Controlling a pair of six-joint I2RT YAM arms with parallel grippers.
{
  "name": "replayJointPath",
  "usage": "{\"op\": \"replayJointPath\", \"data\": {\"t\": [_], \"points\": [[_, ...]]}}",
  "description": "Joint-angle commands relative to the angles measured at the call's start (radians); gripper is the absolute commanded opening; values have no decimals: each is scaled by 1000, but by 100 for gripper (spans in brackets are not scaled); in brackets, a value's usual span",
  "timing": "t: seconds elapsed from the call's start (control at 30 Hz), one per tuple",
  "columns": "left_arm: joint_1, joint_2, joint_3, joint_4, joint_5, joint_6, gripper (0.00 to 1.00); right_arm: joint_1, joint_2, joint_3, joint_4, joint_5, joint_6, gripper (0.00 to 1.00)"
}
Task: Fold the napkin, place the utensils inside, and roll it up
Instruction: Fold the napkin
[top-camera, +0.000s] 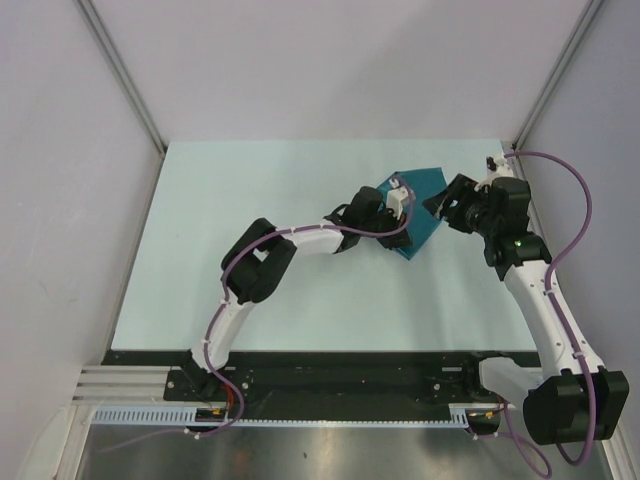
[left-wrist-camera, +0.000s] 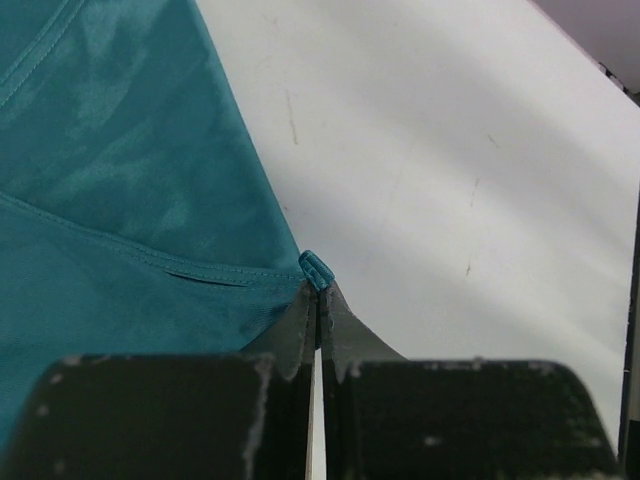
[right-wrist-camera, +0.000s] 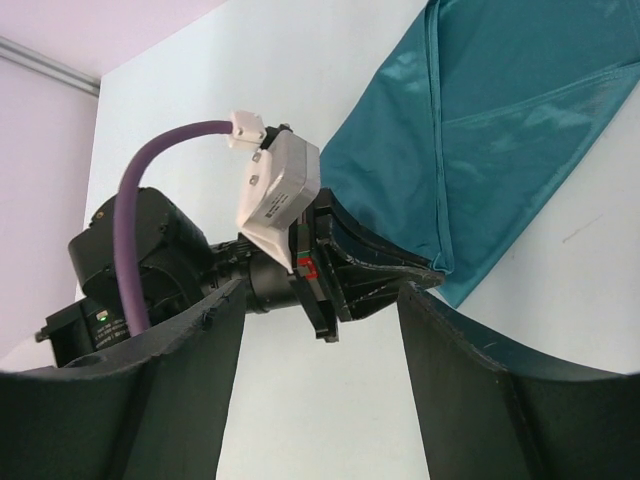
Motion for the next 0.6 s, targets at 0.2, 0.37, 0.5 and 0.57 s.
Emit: {"op": "replayJointPath", "data": {"t": [0.2, 0.37, 0.5, 0.57], "points": [[-15, 45, 12, 42, -32, -46, 0, -5, -27, -13, 7, -1, 2, 67], [-24, 50, 6, 51, -49, -59, 0, -3, -28, -25, 7, -2, 3, 68], [-29, 51, -3, 77, -77, -82, 0, -3, -30, -33, 7, -2, 3, 67], [-32, 55, 0, 88, -85, -96, 0, -3, -30, -36, 6, -1, 3, 68]]}}
